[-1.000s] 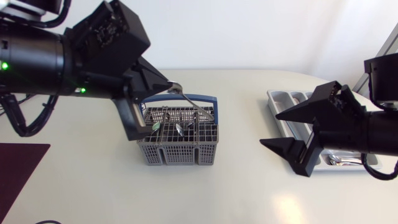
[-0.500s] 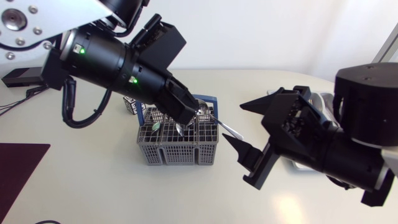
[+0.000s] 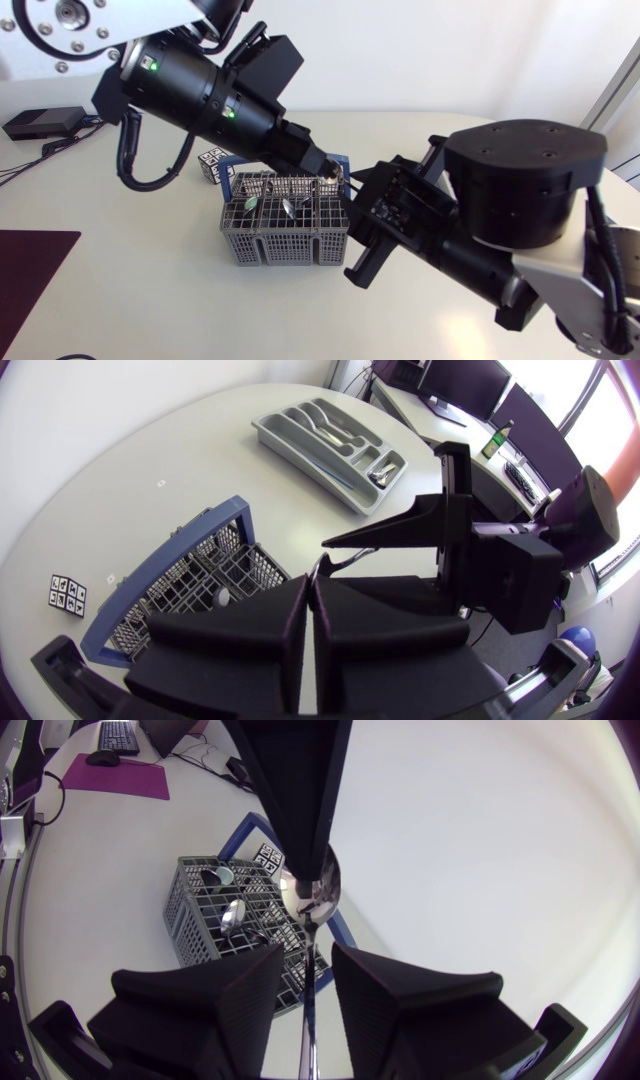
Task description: Transfer all utensils from the basket to the drawer tray.
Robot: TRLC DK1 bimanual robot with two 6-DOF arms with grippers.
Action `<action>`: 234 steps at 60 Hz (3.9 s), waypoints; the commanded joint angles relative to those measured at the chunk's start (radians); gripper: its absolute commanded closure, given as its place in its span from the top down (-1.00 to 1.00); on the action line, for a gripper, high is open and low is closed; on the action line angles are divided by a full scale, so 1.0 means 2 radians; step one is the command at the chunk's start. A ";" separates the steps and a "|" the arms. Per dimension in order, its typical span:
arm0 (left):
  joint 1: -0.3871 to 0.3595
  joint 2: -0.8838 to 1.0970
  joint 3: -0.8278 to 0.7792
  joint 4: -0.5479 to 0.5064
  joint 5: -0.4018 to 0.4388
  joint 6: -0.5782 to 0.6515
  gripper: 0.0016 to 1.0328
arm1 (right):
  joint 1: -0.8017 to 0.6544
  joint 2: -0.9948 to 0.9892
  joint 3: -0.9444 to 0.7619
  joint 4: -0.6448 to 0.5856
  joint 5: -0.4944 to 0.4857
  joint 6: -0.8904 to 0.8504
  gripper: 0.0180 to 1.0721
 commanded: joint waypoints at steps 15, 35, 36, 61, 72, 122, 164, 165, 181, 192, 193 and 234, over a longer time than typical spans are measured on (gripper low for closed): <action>0.013 0.017 0.022 -0.014 0.013 -0.022 -0.94 | 0.004 0.014 -0.009 0.012 0.016 -0.014 -0.89; 0.023 0.016 0.064 -0.002 0.034 -0.031 0.03 | 0.000 0.007 -0.026 0.001 0.004 -0.013 -0.89; 0.027 0.014 0.069 0.002 0.034 -0.031 0.09 | 0.000 0.004 -0.028 -0.002 0.002 -0.013 -0.89; 0.078 0.006 0.079 0.046 -0.005 -0.009 0.77 | -0.256 -0.129 -0.046 -0.183 -0.290 -0.054 -0.89; 0.088 -0.007 0.037 0.057 -0.041 0.018 0.90 | -0.469 -0.114 -0.029 -0.274 -0.451 -0.183 -0.89; 0.019 -0.055 -0.124 0.110 -0.147 0.123 0.90 | -0.839 0.353 0.223 -0.459 -0.447 -0.749 -0.89; -0.036 -0.070 -0.193 0.161 -0.201 0.213 0.89 | -0.833 0.365 0.185 -0.331 -0.393 -0.765 -0.02; -0.042 -0.066 -0.193 0.163 -0.214 0.213 0.89 | -0.833 0.358 0.182 -0.332 -0.400 -0.762 -0.02; -0.099 -0.053 -0.249 0.250 -0.339 0.233 0.86 | -0.829 0.310 0.160 -0.336 -0.446 -0.685 0.23; -0.106 -0.031 -0.268 0.286 -0.371 0.242 0.86 | -0.813 0.272 0.132 -0.337 -0.472 -0.634 0.42; -0.108 -0.027 -0.270 0.291 -0.378 0.243 0.86 | -0.809 0.267 0.127 -0.337 -0.472 -0.630 0.42; -0.114 0.042 -0.272 0.403 -0.433 0.255 0.14 | -0.754 0.175 0.049 -0.310 -0.498 -0.561 0.42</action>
